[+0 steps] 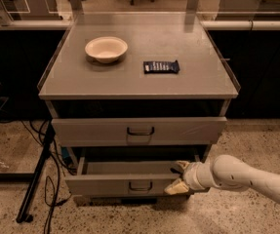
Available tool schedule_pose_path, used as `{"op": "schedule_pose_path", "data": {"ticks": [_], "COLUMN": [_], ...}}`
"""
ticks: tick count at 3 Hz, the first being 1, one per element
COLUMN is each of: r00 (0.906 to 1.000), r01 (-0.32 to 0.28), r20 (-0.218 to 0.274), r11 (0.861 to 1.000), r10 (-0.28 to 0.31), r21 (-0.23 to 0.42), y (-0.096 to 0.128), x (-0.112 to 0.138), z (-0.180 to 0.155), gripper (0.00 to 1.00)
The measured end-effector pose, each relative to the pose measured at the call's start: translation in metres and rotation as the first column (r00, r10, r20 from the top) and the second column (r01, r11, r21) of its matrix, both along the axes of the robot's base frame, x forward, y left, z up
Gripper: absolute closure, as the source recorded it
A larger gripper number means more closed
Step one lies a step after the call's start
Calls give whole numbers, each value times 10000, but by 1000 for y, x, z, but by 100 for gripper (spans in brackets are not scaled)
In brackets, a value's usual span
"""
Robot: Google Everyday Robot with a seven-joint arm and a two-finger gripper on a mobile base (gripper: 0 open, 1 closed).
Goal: Open middle drawer
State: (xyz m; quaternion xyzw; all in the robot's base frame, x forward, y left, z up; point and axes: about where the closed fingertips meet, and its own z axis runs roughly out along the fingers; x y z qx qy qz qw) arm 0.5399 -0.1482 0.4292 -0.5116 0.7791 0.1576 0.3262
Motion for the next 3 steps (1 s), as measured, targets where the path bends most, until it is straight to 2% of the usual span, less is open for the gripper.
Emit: {"op": "schedule_pose_path", "data": {"ticks": [1, 2, 3], "r00": [10000, 9999, 9981], "r01": [0, -103, -578], "r20": [0, 22, 243], "r11": [10000, 9999, 9978], "r10": [0, 102, 570], "r21": [1, 126, 337], "y": [0, -3, -4], "x": [0, -17, -60], "z": [0, -1, 10], "gripper": [55, 78, 99]}}
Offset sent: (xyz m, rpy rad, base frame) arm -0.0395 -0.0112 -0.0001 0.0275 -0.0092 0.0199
